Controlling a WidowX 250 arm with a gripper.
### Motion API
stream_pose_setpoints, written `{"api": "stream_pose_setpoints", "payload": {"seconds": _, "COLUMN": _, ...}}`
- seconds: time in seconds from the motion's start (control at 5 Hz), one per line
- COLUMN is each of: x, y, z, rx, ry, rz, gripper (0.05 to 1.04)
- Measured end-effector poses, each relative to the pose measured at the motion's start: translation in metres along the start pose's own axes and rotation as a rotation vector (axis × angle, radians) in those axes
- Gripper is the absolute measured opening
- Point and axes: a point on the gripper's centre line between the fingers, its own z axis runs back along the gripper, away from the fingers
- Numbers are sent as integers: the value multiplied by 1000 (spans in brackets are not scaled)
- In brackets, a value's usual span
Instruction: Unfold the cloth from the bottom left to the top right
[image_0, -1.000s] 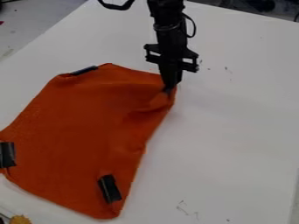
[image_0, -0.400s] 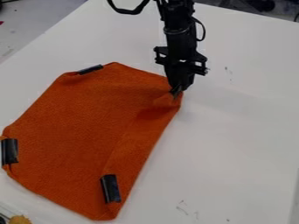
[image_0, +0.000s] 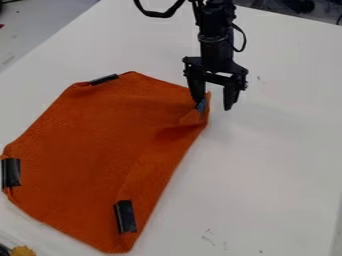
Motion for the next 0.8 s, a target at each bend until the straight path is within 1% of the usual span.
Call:
{"api": "stream_pose_setpoints", "payload": {"seconds": 0.2, "x": -2, "y": -19, "z": -6, "rx": -38, "ry": -8, "rz": 28, "gripper": 1003}}
{"api": "stream_pose_setpoints", "payload": {"seconds": 0.4, "x": 0, "y": -35, "z": -8, "rx": -49, "ry": -19, "rz": 40, "gripper": 1000}}
{"api": "stream_pose_setpoints", "payload": {"seconds": 0.6, "x": 14, "y": -47, "z": 1, "rx": 6, "ry": -139, "rz": 15, "gripper": 1000}}
{"api": "stream_pose_setpoints", "payload": {"seconds": 0.8, "x": 24, "y": -45, "z": 17, "rx": 196, "ry": -227, "rz": -44, "gripper": 1000}}
